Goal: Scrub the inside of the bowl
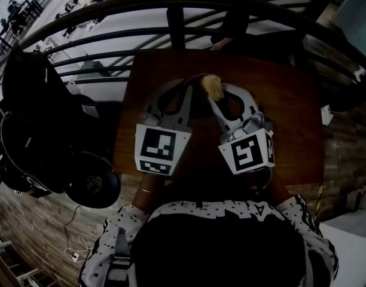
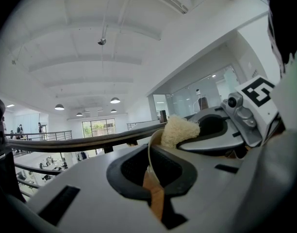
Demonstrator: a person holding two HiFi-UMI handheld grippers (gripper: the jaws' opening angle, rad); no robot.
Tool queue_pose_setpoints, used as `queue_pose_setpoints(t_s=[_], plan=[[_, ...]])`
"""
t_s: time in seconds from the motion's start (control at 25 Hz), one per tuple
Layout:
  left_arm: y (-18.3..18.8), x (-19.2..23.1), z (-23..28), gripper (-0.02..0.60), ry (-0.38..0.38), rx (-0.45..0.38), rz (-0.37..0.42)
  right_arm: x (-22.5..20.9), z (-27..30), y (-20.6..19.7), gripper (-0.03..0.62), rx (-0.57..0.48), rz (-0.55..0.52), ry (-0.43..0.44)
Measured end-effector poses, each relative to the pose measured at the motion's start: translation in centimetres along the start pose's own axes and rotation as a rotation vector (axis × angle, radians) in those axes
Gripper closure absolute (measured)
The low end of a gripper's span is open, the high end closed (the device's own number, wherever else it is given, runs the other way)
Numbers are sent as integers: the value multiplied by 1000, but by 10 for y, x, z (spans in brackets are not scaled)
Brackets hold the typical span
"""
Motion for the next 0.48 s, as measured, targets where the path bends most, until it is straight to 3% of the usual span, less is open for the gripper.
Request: queue_pose_setpoints(t_s=[0.48], plan=[[0,10,-6,557,-5,-12,-19,10,2,2,534,10,22,18]])
Point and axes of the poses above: the fingertips, and each gripper's own axes: z forward along the fingers, x to its left, y out of its top, the point moved 8 cm from there along -z, backward along the fingers, and after that the axes turned 9 degrees about x, right-handed, at the moved point
